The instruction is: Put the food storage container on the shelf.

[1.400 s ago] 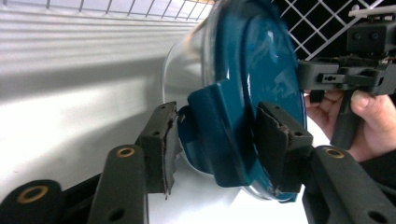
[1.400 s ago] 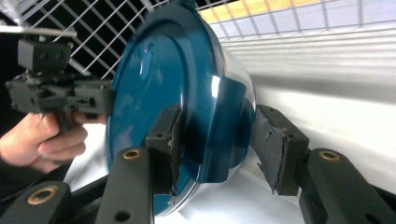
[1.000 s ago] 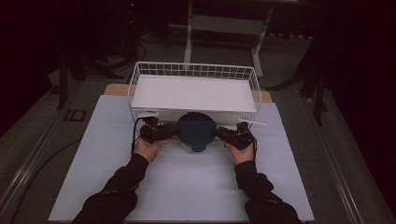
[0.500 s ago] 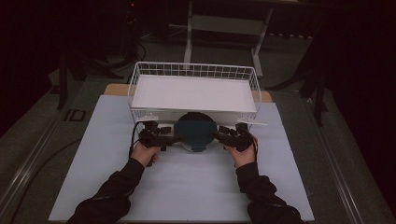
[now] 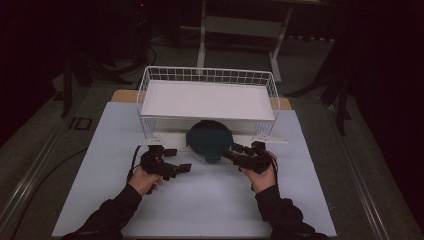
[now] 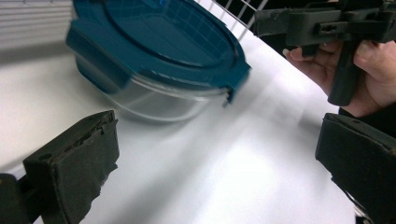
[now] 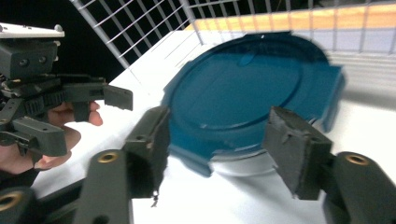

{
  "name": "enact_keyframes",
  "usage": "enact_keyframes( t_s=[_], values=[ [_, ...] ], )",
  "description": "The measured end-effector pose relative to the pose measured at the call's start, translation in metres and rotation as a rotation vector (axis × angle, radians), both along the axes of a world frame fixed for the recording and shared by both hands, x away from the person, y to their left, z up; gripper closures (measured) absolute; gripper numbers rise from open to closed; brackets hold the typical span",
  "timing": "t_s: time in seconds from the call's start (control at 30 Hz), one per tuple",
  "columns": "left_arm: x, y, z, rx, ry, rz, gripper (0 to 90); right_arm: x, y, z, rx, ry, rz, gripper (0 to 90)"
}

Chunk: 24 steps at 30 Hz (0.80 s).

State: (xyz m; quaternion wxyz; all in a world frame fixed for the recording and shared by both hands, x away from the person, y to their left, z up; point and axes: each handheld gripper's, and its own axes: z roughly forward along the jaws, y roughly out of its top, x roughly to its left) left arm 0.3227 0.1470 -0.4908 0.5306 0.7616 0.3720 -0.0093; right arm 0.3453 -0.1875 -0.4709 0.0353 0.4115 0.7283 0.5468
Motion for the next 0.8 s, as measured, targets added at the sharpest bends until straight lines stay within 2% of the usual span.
enact_keyframes(
  t_s=[0.1,0.13,0.3,0.37,0.5,0.57,0.6,0.63,0.8],
  values=[
    [-0.008,0.001,0.002,0.002,-0.012,-0.007,0.0,-0.006,0.003,-0.001,-0.010,0.004,0.012,44.3],
    [-0.014,0.002,0.003,0.014,-0.024,-0.007,0.0,-0.009,0.004,-0.002,-0.020,0.004,0.014,45.6],
    [-0.030,0.002,0.005,0.028,-0.068,-0.016,0.0,-0.019,0.013,-0.012,-0.056,0.028,0.027,58.0],
    [-0.035,0.002,0.007,0.040,-0.088,-0.021,0.0,-0.021,0.015,-0.015,-0.065,0.041,0.026,67.7],
    [-0.043,0.003,0.009,0.042,-0.116,-0.020,0.0,-0.023,0.021,-0.020,-0.084,0.047,0.068,89.6],
    [-0.045,0.004,0.008,0.041,-0.123,-0.017,0.0,-0.022,0.025,-0.024,-0.089,0.067,0.085,89.9],
    [-0.045,0.004,0.008,0.041,-0.123,-0.017,0.0,-0.022,0.025,-0.024,-0.089,0.067,0.085,89.9],
    [-0.046,0.005,0.007,0.036,-0.127,-0.014,0.0,-0.021,0.029,-0.027,-0.111,0.056,0.089,89.9],
    [-0.047,0.006,0.007,0.034,-0.142,-0.006,0.0,-0.016,0.034,-0.030,-0.128,0.062,0.073,89.9]
  ],
)
